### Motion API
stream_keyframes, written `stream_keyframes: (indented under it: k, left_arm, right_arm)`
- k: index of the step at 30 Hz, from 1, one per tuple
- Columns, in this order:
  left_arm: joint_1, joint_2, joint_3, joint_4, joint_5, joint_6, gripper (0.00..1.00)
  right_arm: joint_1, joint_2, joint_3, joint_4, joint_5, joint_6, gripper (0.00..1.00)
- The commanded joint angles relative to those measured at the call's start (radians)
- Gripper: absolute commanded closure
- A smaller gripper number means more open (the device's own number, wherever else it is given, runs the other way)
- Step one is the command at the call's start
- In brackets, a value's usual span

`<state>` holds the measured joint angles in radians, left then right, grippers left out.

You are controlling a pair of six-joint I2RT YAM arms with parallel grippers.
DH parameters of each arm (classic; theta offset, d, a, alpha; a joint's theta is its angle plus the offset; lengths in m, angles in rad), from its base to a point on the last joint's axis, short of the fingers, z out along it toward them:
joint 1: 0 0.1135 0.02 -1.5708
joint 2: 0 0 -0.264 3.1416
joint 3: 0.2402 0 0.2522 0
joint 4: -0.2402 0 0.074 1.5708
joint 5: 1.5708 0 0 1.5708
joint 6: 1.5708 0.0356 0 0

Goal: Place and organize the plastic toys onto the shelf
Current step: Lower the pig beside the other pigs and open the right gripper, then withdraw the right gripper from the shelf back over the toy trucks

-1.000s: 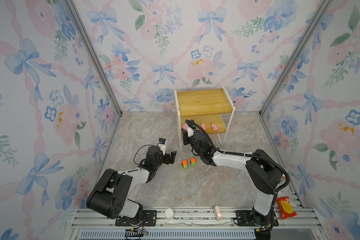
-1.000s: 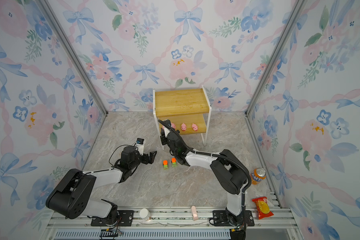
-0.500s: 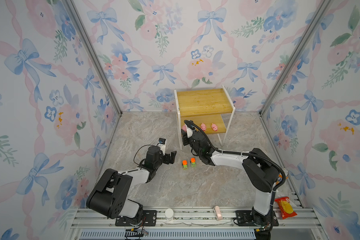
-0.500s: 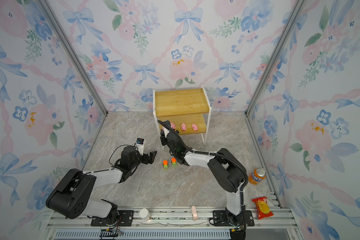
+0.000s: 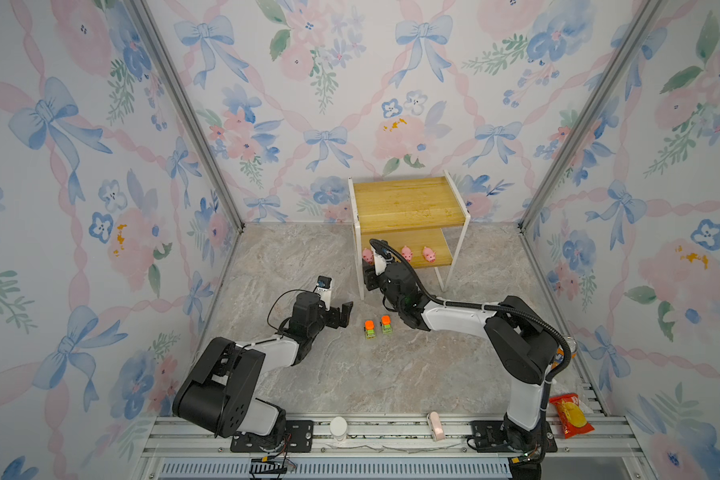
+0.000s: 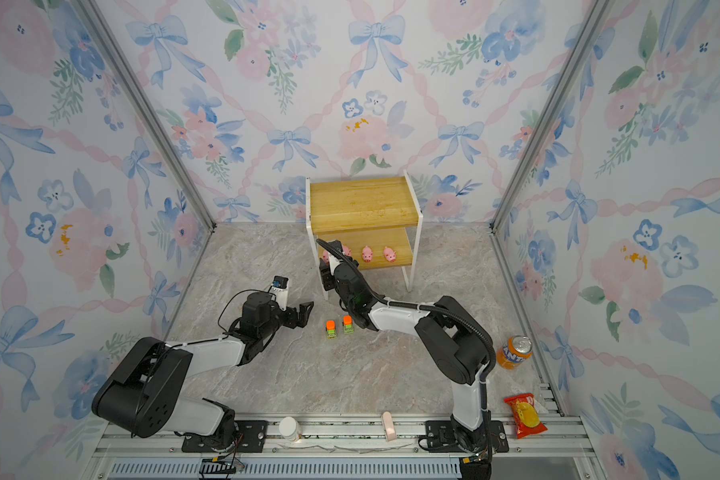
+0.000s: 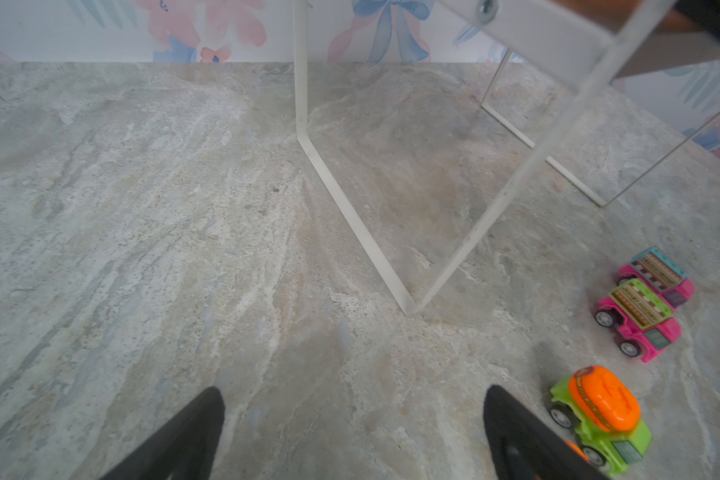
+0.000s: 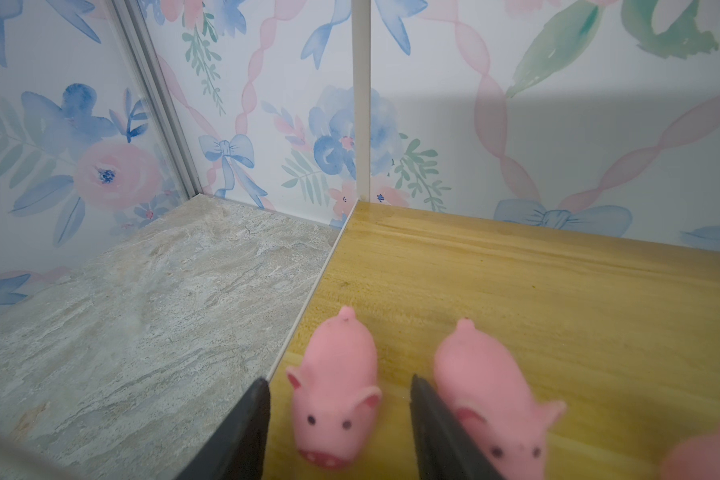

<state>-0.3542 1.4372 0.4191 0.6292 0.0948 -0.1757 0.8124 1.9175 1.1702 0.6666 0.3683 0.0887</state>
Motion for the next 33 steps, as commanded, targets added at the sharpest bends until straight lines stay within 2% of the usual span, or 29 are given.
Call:
stream_keyframes:
  k: [1, 33]
  left_arm:
    - [-0.005, 0.001, 0.014, -0.003, 0.001, 0.021, 0.02]
    - [-0.005, 0.001, 0.018, -0.008, 0.006, 0.017, 0.02]
  right_arm:
    - [-0.007, -0.015, -0.009, 0.025, 0.004, 0.005, 0.42]
    - [0.011, -0.126, -0.111, -0.030, -0.022, -0.006, 0.34]
